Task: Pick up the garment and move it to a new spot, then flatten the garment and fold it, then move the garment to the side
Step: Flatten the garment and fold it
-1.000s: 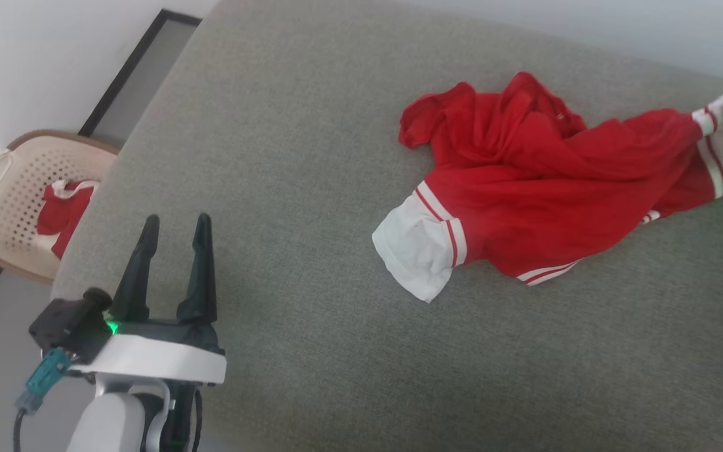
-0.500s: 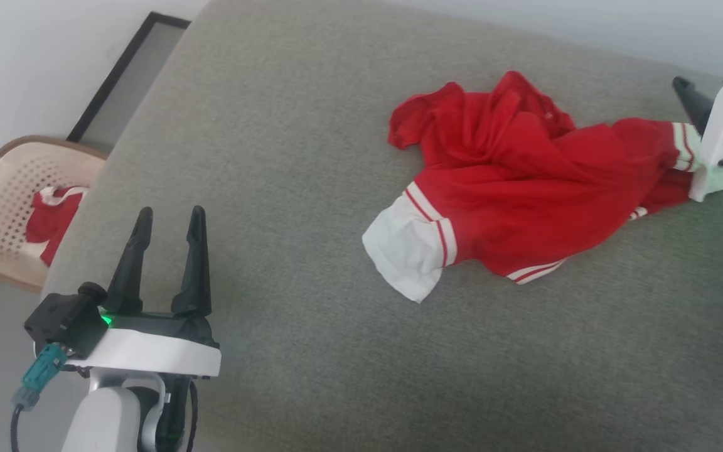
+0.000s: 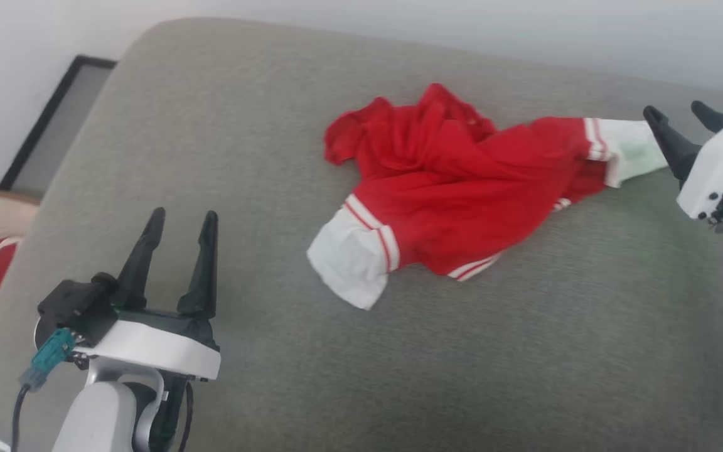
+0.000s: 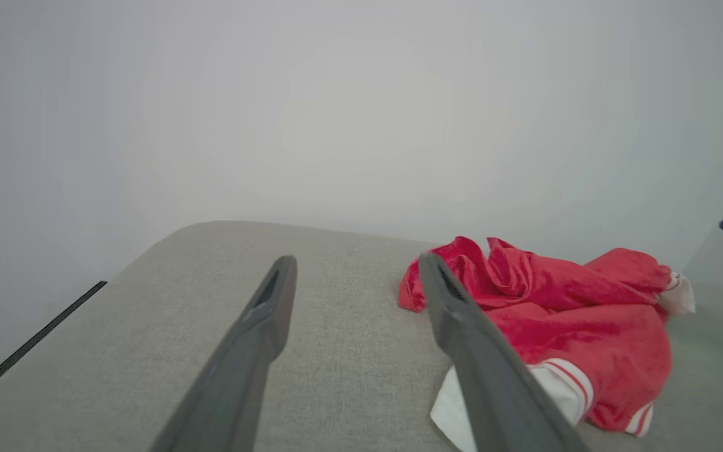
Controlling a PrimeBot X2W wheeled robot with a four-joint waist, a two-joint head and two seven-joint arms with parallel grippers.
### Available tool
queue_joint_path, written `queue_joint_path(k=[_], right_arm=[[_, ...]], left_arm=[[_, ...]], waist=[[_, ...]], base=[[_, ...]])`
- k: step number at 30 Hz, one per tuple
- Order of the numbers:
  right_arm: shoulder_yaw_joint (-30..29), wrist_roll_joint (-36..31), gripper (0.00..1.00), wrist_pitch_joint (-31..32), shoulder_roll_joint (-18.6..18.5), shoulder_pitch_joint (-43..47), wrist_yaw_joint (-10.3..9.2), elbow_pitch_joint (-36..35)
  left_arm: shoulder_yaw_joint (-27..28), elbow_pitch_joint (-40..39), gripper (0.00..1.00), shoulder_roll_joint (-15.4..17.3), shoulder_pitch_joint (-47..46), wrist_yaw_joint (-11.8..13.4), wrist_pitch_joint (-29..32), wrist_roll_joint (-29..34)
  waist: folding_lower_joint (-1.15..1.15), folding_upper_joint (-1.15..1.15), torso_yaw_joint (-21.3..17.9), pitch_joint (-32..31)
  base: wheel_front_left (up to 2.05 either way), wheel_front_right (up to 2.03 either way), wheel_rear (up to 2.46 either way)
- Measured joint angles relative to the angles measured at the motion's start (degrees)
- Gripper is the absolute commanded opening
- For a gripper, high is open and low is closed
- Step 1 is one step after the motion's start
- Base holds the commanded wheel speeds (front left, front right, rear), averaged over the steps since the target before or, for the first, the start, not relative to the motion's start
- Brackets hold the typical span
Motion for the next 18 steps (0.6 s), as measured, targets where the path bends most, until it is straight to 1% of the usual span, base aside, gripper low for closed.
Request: queue_joint_path(k=[6,11,18], right_arm=[[-2.6,-0.1,1.0,-4.3,-0.4,5.1,-0.01,-5.4],[-5.7,-2.4,1.0,-7.2,-0.1,9.7,-0.01,-9.3],[-9.7,-5.0,1.0,-11.2,2.1,16.2,-0.01,-16.2]], left_arm=[[-1.5,-0.3,1.0,1.3,-0.3,-0.2,2.6,-0.1],[-2.8,0.9,1.0,1.8,-0.4,-0.3,6.5,-1.0],[-3.4,3.0,1.0,3.2,-0.6,0.0,10.0,-1.5]], waist=[[0.0,0.0,-4.0,-0.6],[0.0,0.0,-7.4,-1.0],[0.0,0.0,-11.8,-1.5]], base=[[0.0,0.0,0.0],[0.0,0.0,0.0],[0.0,0.0,0.0]])
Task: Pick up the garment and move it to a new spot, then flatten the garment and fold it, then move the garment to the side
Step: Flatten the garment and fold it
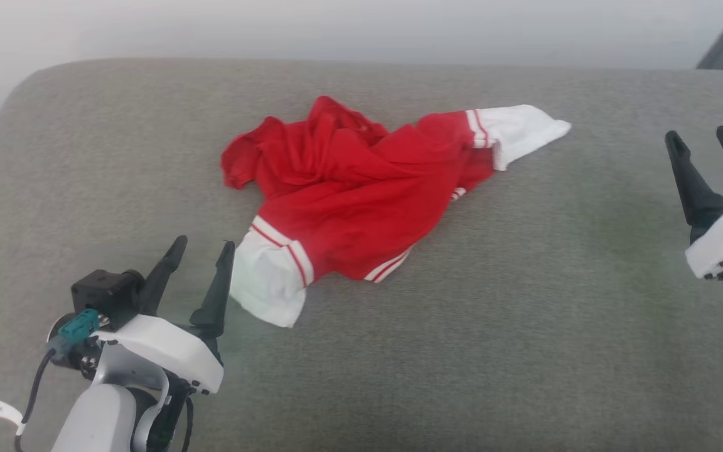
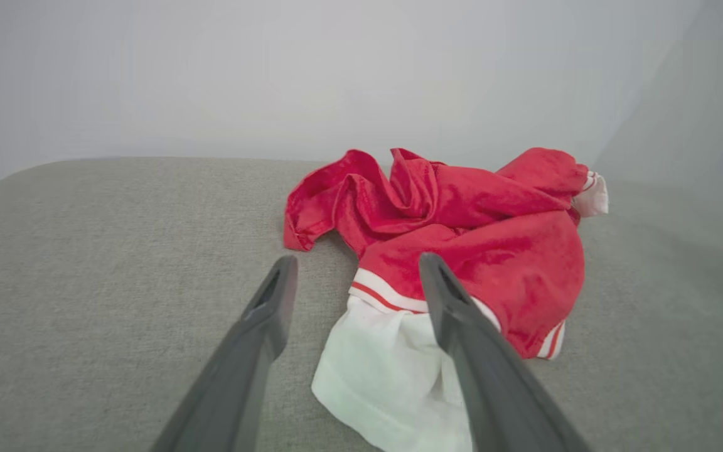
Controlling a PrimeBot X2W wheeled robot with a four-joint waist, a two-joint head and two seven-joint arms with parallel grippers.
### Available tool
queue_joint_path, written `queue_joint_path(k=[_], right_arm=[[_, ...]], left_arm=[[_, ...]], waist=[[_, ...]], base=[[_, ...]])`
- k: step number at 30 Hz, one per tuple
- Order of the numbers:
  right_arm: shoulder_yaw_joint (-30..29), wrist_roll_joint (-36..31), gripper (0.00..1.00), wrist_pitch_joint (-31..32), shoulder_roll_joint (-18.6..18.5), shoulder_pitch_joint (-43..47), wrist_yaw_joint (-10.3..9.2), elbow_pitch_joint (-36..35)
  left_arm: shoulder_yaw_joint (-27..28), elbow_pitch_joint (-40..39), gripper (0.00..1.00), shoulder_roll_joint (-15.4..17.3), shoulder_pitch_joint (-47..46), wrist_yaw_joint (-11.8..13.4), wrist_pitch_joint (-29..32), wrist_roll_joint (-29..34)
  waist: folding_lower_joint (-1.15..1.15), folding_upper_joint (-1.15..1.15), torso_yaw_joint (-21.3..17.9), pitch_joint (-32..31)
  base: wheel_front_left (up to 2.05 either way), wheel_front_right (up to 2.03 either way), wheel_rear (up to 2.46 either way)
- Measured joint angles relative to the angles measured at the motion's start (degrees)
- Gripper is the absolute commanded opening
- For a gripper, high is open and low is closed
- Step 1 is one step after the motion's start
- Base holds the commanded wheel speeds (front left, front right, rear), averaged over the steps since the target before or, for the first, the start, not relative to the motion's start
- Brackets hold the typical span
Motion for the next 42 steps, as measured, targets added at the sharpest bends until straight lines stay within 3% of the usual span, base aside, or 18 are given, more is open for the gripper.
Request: queue_joint_path(k=[15,28,29,30,31,37,42], right_arm=[[-5.3,-6.0,1.0,-4.8,5.5,11.5,0.01,-10.7],[-7.1,-6.3,1.0,-1.6,8.3,14.5,0.01,-15.0],[-7.1,-6.3,1.0,-1.5,8.4,14.4,0.01,-15.2],[-7.2,-6.3,1.0,-1.4,8.5,14.4,0.01,-15.3],[-7.3,-6.3,1.0,-1.2,8.6,14.4,0.01,-15.4],[-7.6,-6.2,1.0,-1.3,9.1,14.4,0.01,-15.7],[-9.1,-6.1,1.0,-1.5,9.2,15.0,0.0,-15.6]], left_arm=[[-0.5,9.9,1.0,1.6,-0.4,2.2,7.1,-0.7],[-6.0,23.7,1.0,2.0,-11.5,3.5,24.4,0.4],[-6.2,24.5,0.76,2.0,-12.7,3.4,25.7,0.5],[-6.6,25.2,0.21,2.0,-13.7,3.0,27.0,0.5],[-6.9,25.9,0.0,2.1,-14.7,3.0,28.1,0.5],[-8.2,26.5,0.0,3.5,-16.8,1.6,30.9,0.2],[-7.5,21.8,0.0,6.2,-14.4,2.8,32.7,0.1]], waist=[[0.0,0.0,-6.3,-1.4],[0.0,0.0,-7.9,-0.4],[0.0,0.0,-8.0,-0.2],[0.0,0.0,-8.0,0.0],[0.0,0.0,-8.0,0.3],[0.0,0.0,-8.4,1.2],[0.0,0.0,-7.7,1.4]], base=[[0.0,0.0,0.0],[0.0,0.0,0.0],[0.0,0.0,0.0],[0.0,0.0,0.0],[0.0,0.0,0.0],[0.0,0.0,0.0],[0.0,0.0,0.0]])
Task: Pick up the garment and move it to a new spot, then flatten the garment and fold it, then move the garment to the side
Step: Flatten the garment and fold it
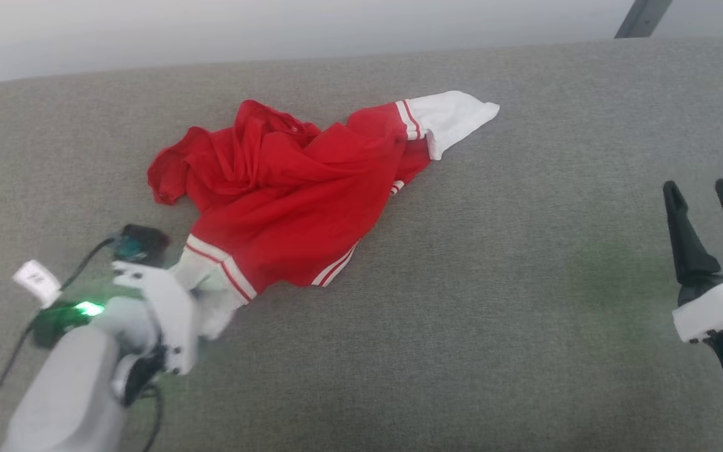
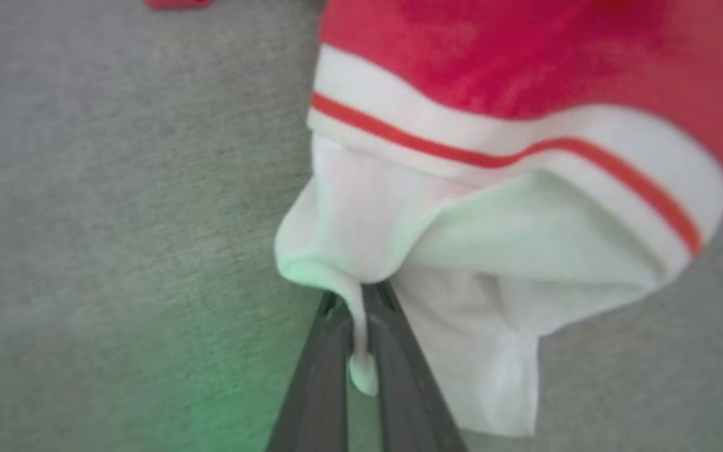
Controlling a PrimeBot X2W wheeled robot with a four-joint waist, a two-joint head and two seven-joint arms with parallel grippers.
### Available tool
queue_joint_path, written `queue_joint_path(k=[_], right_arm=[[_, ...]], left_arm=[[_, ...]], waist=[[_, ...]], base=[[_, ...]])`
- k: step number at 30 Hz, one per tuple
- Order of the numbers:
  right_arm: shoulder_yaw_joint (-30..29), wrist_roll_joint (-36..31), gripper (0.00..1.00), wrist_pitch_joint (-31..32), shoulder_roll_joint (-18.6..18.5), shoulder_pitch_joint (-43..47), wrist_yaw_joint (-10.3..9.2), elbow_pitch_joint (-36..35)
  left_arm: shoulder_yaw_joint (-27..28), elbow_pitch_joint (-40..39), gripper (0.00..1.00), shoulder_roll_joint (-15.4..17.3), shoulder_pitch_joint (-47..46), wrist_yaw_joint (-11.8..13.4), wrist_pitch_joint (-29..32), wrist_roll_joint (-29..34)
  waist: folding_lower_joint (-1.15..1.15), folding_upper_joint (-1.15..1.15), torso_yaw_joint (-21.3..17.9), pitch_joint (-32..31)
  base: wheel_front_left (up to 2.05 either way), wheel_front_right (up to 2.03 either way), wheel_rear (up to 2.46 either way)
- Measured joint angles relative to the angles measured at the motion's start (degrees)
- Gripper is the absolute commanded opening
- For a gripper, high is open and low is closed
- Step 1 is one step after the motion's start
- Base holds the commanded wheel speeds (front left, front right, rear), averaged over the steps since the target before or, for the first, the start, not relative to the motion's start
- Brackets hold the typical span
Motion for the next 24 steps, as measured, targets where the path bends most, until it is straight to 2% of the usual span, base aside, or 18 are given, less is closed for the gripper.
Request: queue_joint_path(k=[4,8,14,16,17,18,19,20,24], right_arm=[[-0.3,0.4,1.0,0.1,0.1,0.5,0.01,0.0],[-0.3,0.5,1.0,0.4,0.1,0.6,0.01,-0.1],[-0.1,0.7,1.0,0.6,0.3,0.8,0.01,-0.2],[0.2,0.9,1.0,0.8,0.3,0.9,0.01,-0.2],[0.4,0.9,1.0,0.8,0.3,0.9,0.01,-0.2],[0.9,0.9,1.0,1.0,0.2,0.9,0.01,-0.2],[1.2,1.1,1.0,1.0,0.2,1.0,0.01,-0.2],[1.6,1.1,1.0,1.1,0.2,1.0,0.01,-0.2],[2.9,1.4,1.0,1.8,-0.4,1.1,0.01,0.0]], left_arm=[[2.5,-5.6,0.0,5.5,5.0,2.6,2.7,0.2],[5.3,-10.6,0.0,9.4,10.1,4.8,5.1,-0.3],[7.3,-14.8,0.0,11.6,14.6,6.9,6.7,-1.1],[8.2,-15.4,0.0,11.3,15.6,7.6,7.0,-2.1],[8.3,-16.0,0.08,11.1,16.0,7.6,7.0,-2.3],[8.2,-16.5,0.41,11.0,16.2,7.5,6.4,-2.3],[8.4,-16.8,0.8,10.7,16.3,7.5,5.9,-2.4],[8.4,-17.1,1.0,10.3,16.5,7.6,5.5,-2.9],[8.8,-18.9,1.0,8.1,16.9,7.8,3.5,-4.3]], waist=[[0.0,0.0,0.8,0.1],[0.0,0.0,1.4,0.4],[0.0,0.0,2.1,0.6],[0.0,0.0,2.3,0.6],[0.0,0.0,2.4,0.6],[0.0,0.0,2.5,0.6],[0.0,0.0,2.6,0.6],[0.0,0.0,2.7,0.5],[0.0,0.0,3.6,0.0]], base=[[0.0,0.0,0.0],[0.0,0.0,0.0],[0.0,0.0,0.0],[0.0,0.0,0.0],[0.0,0.0,0.0],[0.0,0.0,0.0],[0.0,0.0,0.0],[0.0,0.0,0.0],[0.0,0.0,0.0]])
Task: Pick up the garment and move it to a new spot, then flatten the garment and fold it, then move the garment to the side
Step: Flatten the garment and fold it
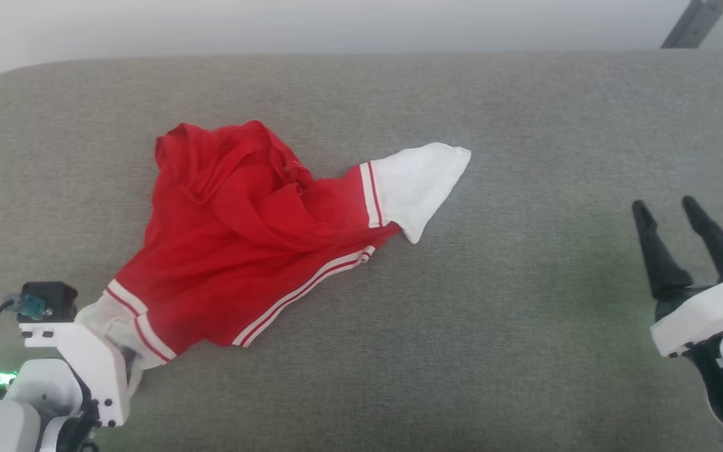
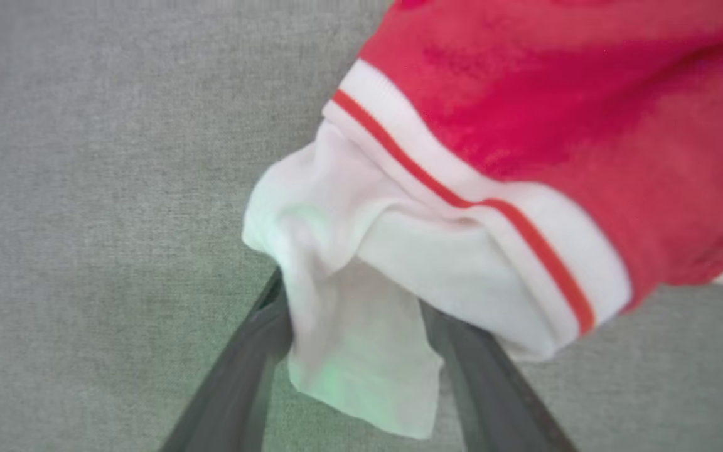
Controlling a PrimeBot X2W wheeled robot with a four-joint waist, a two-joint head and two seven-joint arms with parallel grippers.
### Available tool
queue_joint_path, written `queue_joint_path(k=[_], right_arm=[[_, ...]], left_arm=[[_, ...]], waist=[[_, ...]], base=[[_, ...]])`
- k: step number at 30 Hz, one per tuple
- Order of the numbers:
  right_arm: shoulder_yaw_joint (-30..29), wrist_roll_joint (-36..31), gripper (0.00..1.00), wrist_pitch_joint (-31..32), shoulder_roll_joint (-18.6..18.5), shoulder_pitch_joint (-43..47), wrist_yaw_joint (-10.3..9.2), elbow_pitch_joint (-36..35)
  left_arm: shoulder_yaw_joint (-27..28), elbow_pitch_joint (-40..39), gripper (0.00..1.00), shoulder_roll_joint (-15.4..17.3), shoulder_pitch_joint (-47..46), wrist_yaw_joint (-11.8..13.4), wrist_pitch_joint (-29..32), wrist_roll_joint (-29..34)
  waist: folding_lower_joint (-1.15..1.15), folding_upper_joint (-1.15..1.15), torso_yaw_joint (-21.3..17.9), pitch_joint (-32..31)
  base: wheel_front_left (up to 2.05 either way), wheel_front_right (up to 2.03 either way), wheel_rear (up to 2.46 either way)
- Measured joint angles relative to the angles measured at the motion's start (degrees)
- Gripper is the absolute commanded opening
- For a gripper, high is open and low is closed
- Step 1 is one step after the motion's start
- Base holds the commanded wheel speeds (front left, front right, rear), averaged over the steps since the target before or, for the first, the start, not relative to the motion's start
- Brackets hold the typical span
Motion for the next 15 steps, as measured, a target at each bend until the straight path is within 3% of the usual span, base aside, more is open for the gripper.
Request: queue_joint_path(k=[7,15], right_arm=[[4.3,0.8,1.0,2.3,-2.0,-0.3,0.0,0.9],[9.4,2.8,1.0,5.8,-5.2,-4.7,0.0,5.2]], left_arm=[[1.3,-5.6,1.0,-2.6,0.8,1.2,-5.7,-0.9],[0.9,-12.0,1.0,-6.9,2.5,1.2,-17.4,0.0]], waist=[[0.0,0.0,2.7,-1.1],[0.0,0.0,7.9,-2.0]], base=[[0.0,0.0,0.0],[0.0,0.0,0.0]])
